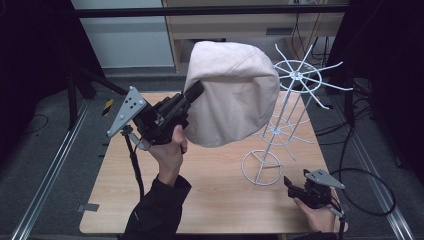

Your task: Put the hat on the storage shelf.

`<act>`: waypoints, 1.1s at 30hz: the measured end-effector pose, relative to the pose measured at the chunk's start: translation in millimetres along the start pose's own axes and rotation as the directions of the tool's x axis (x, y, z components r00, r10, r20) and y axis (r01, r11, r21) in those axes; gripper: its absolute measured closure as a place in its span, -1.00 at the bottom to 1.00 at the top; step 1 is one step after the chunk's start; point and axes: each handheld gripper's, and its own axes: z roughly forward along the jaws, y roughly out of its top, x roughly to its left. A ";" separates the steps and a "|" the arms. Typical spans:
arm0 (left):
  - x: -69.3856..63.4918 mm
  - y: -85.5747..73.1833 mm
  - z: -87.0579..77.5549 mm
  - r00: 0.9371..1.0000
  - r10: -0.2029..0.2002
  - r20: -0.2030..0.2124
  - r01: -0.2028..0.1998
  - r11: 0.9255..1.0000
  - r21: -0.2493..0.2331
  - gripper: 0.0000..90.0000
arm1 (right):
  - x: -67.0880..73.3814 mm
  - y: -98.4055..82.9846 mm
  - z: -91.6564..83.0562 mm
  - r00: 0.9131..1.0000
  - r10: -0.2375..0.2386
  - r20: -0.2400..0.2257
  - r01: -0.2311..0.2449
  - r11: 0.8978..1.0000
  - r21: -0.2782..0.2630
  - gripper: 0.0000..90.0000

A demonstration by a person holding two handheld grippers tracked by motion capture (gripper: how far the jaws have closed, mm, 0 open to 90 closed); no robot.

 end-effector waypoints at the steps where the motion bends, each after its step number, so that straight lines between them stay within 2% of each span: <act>1: 0.3 -3.0 3.4 1.000 0.001 0.003 -0.001 1.000 0.012 0.97 | -0.3 -0.1 0.0 1.000 -0.001 0.001 0.001 1.000 0.000 -0.45; 6: 2.6 -10.9 5.4 1.000 -0.008 0.006 0.007 0.999 0.036 0.97 | -0.8 0.0 -0.4 1.000 0.002 0.002 -0.002 1.000 0.000 -0.45; 13: 5.7 -19.0 5.5 1.000 0.002 0.001 -0.002 0.998 0.068 0.97 | -0.7 -0.1 -0.2 1.000 -0.001 0.003 0.001 1.000 -0.001 -0.45; 17: 12.2 -24.3 4.1 1.000 -0.013 0.004 0.012 0.996 0.093 0.97 | -0.5 -0.1 0.0 1.000 -0.001 0.003 0.001 1.000 0.001 -0.45; 24: 16.3 -28.8 2.1 1.000 -0.012 0.003 0.012 0.994 0.109 0.96 | -0.6 -0.2 0.2 1.000 -0.006 0.004 0.006 1.000 0.000 -0.45; 28: 18.4 -30.5 1.3 1.000 -0.005 0.001 0.004 0.992 0.128 0.96 | -1.1 -0.5 -0.2 1.000 -0.003 0.006 0.003 1.000 0.001 -0.45; 33: 22.7 -36.5 0.8 1.000 0.008 -0.002 -0.008 0.985 0.173 0.95 | -0.5 -0.3 0.1 1.000 -0.006 0.006 0.006 1.000 0.003 -0.45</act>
